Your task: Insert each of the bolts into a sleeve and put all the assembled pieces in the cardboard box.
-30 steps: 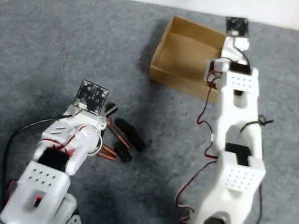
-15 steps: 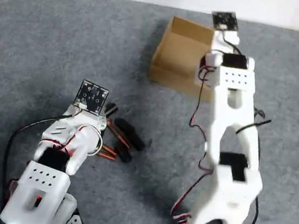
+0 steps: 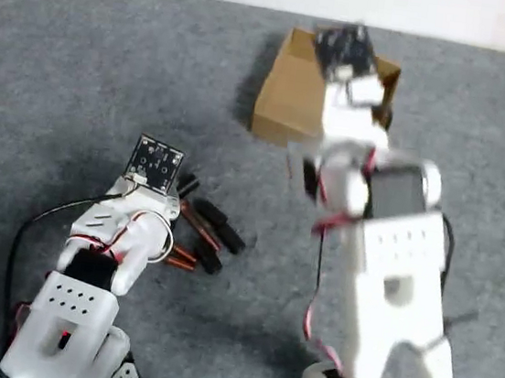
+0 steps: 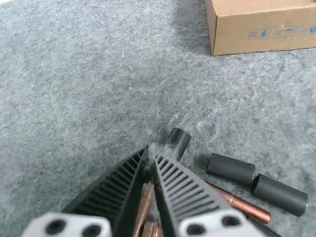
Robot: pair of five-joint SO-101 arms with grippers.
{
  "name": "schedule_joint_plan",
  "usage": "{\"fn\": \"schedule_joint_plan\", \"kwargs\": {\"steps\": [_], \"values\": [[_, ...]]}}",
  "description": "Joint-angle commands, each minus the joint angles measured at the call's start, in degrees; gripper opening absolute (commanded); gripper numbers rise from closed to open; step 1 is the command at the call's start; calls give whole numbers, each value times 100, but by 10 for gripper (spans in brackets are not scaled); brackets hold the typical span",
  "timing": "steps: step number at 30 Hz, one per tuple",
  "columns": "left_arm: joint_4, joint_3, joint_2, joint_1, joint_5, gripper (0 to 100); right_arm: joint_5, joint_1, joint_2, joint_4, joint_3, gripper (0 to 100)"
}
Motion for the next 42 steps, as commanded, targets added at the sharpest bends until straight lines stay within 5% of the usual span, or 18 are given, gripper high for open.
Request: {"fn": "schedule_joint_plan", "kwargs": {"steps": [1,7,17,42], "values": [[-105,-66,-13,-75,44,6,62,-444,-1262,-330,1147,235],[-114,-101,13,-488,484,6,62,-1314,-2527,-1138,3222,235],[-114,-110,-13,-593,563,6,536,-1974,-2571,-2993,5420,235],[-123,-127,-13,-875,800,6,545,-2193,752,-5253,5420,235]]}}
